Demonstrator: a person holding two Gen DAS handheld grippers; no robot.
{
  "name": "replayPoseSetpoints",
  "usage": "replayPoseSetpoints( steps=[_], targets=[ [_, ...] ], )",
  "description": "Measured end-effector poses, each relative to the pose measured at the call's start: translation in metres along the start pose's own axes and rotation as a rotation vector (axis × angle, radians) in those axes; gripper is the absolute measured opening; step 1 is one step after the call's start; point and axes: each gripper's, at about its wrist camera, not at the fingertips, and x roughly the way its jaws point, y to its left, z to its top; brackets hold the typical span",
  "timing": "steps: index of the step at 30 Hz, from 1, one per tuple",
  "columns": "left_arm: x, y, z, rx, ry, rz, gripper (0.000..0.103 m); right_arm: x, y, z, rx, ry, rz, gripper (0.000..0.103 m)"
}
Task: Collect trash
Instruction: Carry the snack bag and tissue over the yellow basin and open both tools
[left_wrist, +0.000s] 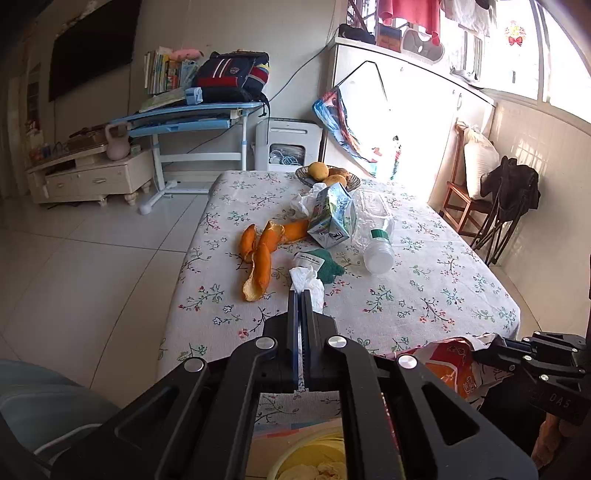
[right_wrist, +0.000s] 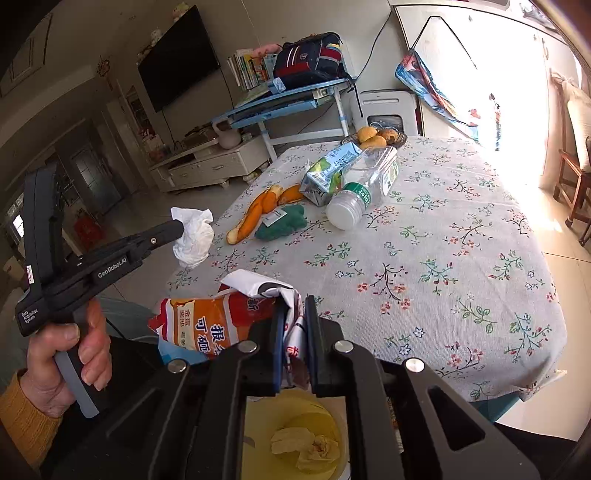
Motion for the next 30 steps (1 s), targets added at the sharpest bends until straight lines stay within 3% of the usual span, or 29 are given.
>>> replayPoseSetpoints(
  steps=[13, 22, 30],
  targets=[
    [-0.016, -0.005, -0.016, 0.004, 0.002, -0.008, 0.002, 0.003, 0.039, -0.047, -0.170, 0.133, -0.041, 0.011],
    [-0.018, -0.005, -0.017, 0.004, 0.002, -0.008, 0.002, 0.003, 0.047, -0.062, -0.195, 0.171, -0.052, 0.013],
    [-0.026, -0.011, -0.027, 0.013, 0.006, -0.013, 0.002, 0.003, 0.044, -0.065, -0.175, 0.180, -0.065, 0.026]
  ],
)
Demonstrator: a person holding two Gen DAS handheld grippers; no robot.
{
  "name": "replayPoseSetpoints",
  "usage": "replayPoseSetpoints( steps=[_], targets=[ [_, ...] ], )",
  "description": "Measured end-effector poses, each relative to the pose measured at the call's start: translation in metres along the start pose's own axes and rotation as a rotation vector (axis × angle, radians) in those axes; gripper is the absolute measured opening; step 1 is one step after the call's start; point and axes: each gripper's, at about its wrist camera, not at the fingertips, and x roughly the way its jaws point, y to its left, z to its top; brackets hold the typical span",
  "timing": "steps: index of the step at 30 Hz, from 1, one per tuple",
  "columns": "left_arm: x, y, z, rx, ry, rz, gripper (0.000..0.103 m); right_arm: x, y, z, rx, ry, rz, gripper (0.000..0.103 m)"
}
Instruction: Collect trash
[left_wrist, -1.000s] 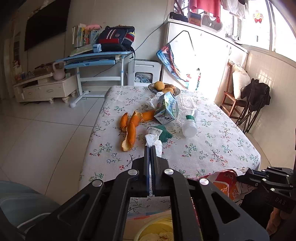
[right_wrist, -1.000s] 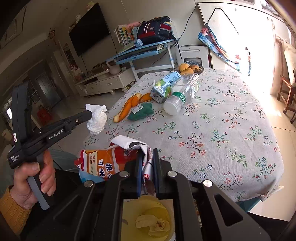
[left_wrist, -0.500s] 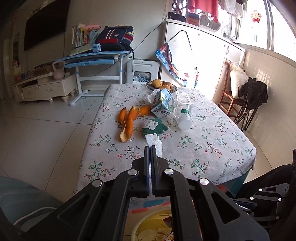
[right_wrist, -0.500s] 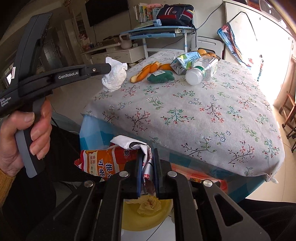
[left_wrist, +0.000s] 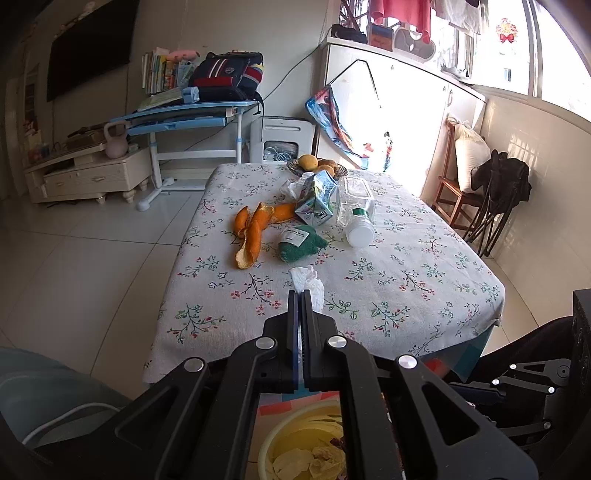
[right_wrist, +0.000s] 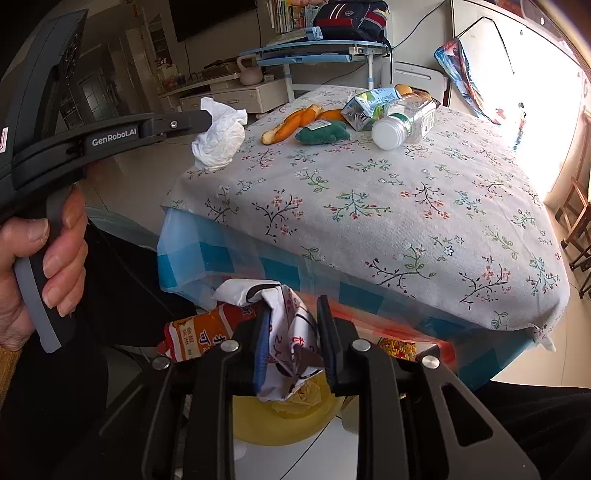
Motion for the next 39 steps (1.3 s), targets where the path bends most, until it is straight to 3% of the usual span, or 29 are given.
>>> replayPoseSetpoints(
  steps=[9, 11, 12, 13, 16, 20, 24, 30, 34, 37, 39],
  targets=[
    [-0.005, -0.010, -0.007, 0.024, 0.017, -0.013, 0.002, -0.005, -0.008, 0.000, 0.046, -0.022, 0.030, 0.028],
    [-0.006, -0.011, -0.009, 0.027, 0.021, -0.015, 0.003, -0.002, -0.003, 0.000, 0.027, 0.001, 0.046, 0.040],
    [-0.006, -0.012, -0.011, 0.028, 0.023, -0.016, 0.002, 0.002, -0.001, -0.002, 0.017, 0.026, 0.052, 0.055],
    [-0.007, -0.012, -0.011, 0.029, 0.025, -0.016, 0.003, 0.007, 0.002, -0.004, 0.005, 0.052, 0.053, 0.061],
    [-0.008, -0.013, -0.014, 0.029, 0.031, -0.019, 0.002, 0.011, 0.009, -0.006, -0.023, 0.071, 0.043, 0.061],
    [-0.009, -0.014, -0.022, 0.021, 0.061, -0.033, 0.002, -0.002, -0.006, -0.001, 0.060, -0.002, 0.048, 0.062],
    [-0.005, -0.021, -0.037, 0.032, 0.125, -0.058, 0.003, -0.015, -0.032, 0.002, 0.193, -0.080, 0.031, 0.066],
    [0.006, -0.032, -0.064, 0.041, 0.261, -0.120, 0.003, -0.030, -0.056, 0.015, 0.276, -0.162, -0.046, 0.076],
    [0.025, -0.039, -0.084, 0.040, 0.409, -0.181, 0.003, -0.034, -0.071, 0.035, 0.294, -0.180, -0.089, 0.078],
    [0.035, -0.045, -0.095, 0.061, 0.473, -0.165, 0.023, -0.032, -0.082, 0.055, 0.284, -0.184, -0.127, 0.081],
    [0.034, -0.046, -0.094, 0.063, 0.460, -0.139, 0.049, -0.025, -0.092, 0.071, 0.270, -0.181, -0.160, 0.085]
  ],
)
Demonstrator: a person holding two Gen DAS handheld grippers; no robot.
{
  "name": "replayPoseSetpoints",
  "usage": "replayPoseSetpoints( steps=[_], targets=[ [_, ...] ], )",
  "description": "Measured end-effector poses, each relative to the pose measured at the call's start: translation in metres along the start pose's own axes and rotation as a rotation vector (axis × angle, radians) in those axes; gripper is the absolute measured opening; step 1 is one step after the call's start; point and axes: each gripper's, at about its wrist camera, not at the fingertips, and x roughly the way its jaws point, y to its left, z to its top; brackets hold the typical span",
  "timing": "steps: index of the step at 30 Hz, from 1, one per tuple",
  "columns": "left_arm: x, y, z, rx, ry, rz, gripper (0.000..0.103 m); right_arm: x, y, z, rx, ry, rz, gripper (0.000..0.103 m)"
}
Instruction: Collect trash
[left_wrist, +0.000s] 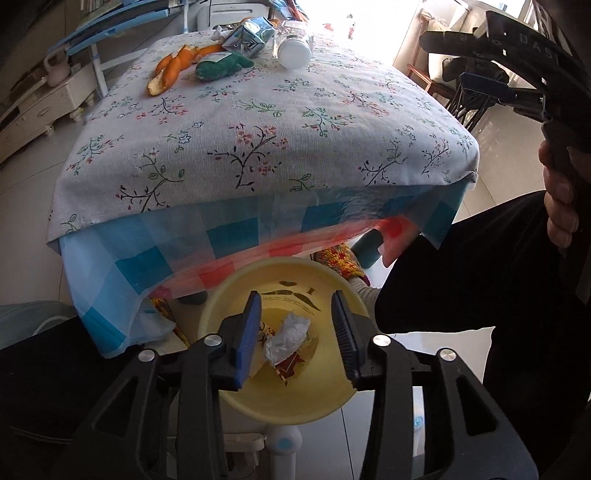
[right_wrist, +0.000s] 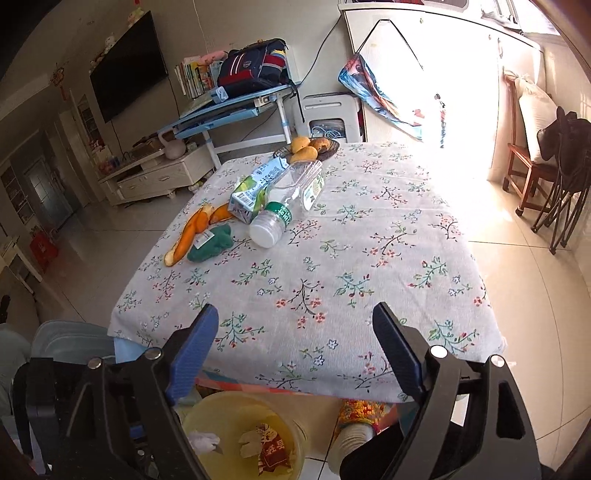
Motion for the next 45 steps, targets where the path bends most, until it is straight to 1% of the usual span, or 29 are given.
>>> replayPoseSetpoints(
  steps=[2, 6, 11, 16, 20, 21, 22, 23, 25, 30, 36, 38, 42, 45],
  targets=[
    [-0.002, 0.002, 0.002, -0.011, -0.020, 0.012, 0.054, 0.015, -0.006, 0.014, -0.010, 0.015, -0.029, 0.086],
    [-0.004, 0.011, 0.007, -0.051, -0.038, 0.052, 0.063, 0.057, -0.021, 0.039, -0.014, 0.074, -0.086, 0.086],
    [-0.001, 0.018, 0.013, -0.089, -0.039, 0.068, 0.066, 0.110, -0.035, 0.063, -0.021, 0.143, -0.127, 0.086],
    [-0.001, 0.014, 0.012, -0.073, -0.049, 0.085, 0.071, 0.154, -0.046, 0.080, -0.025, 0.194, -0.176, 0.086],
    [-0.001, 0.009, 0.012, -0.031, -0.049, 0.101, 0.073, 0.179, -0.043, 0.090, -0.069, 0.222, -0.213, 0.086],
    [-0.002, 0.007, 0.012, -0.021, -0.052, 0.108, 0.074, 0.185, -0.041, 0.090, -0.075, 0.234, -0.217, 0.088],
    [-0.002, 0.006, 0.012, -0.013, -0.054, 0.111, 0.074, 0.188, -0.041, 0.090, -0.073, 0.232, -0.214, 0.095],
    [-0.003, 0.005, 0.012, -0.007, -0.056, 0.112, 0.074, 0.189, -0.041, 0.090, -0.067, 0.225, -0.218, 0.095],
    [-0.004, 0.003, 0.012, 0.002, -0.059, 0.108, 0.075, 0.192, -0.040, 0.093, -0.060, 0.201, -0.227, 0.096],
    [-0.010, -0.001, 0.010, 0.018, -0.072, 0.099, 0.079, 0.195, -0.044, 0.098, -0.054, 0.200, -0.223, 0.096],
    [-0.023, 0.005, 0.010, -0.022, -0.088, 0.060, 0.081, 0.199, -0.047, 0.103, -0.050, 0.202, -0.224, 0.096],
    [-0.025, 0.006, 0.008, -0.025, -0.081, 0.053, 0.083, 0.199, -0.047, 0.103, -0.049, 0.202, -0.224, 0.096],
    [-0.025, 0.000, 0.002, 0.005, -0.053, 0.051, 0.083, 0.199, -0.047, 0.103, -0.050, 0.202, -0.224, 0.096],
    [-0.028, -0.011, -0.003, 0.040, -0.061, 0.046, 0.083, 0.199, -0.047, 0.103, -0.050, 0.202, -0.224, 0.096]
  ],
)
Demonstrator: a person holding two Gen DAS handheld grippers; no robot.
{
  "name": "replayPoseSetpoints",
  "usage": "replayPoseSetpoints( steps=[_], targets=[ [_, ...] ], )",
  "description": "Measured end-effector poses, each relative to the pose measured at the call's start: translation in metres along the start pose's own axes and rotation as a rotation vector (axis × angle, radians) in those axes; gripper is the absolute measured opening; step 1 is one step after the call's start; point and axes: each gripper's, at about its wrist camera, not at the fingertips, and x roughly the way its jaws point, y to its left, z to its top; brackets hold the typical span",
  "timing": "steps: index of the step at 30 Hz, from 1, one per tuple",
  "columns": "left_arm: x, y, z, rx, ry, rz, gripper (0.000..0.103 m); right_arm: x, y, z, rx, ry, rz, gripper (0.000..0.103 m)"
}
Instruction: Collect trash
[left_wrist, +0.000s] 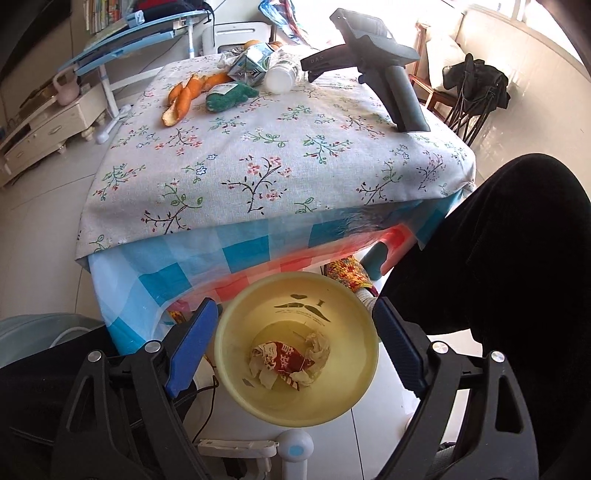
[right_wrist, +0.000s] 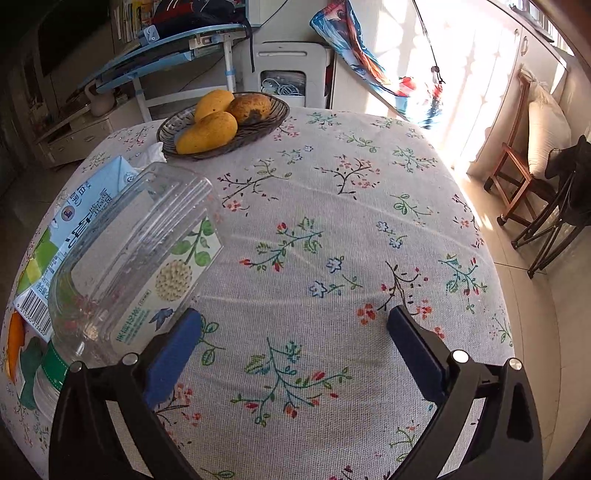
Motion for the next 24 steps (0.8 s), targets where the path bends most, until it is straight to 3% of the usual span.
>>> replayPoseSetpoints(
  steps=[8, 19, 24],
  targets=[
    [-0.010, -0.019, -0.002, 0.053, -0.028, -0.040, 0.083, 0.000, 0.000, -0.001, 0.000, 0.000, 0.000, 0.096],
    [-0.022, -0.004, 0.008, -0.050, -0.061, -0.133, 0.083, -0.001, 0.000, -0.001, 0.000, -0.001, 0.000, 0.096],
    [-0.028, -0.005, 0.008, -0.050, -0.081, -0.136, 0.083, 0.000, 0.000, -0.001, 0.000, -0.001, 0.000, 0.096]
  ],
)
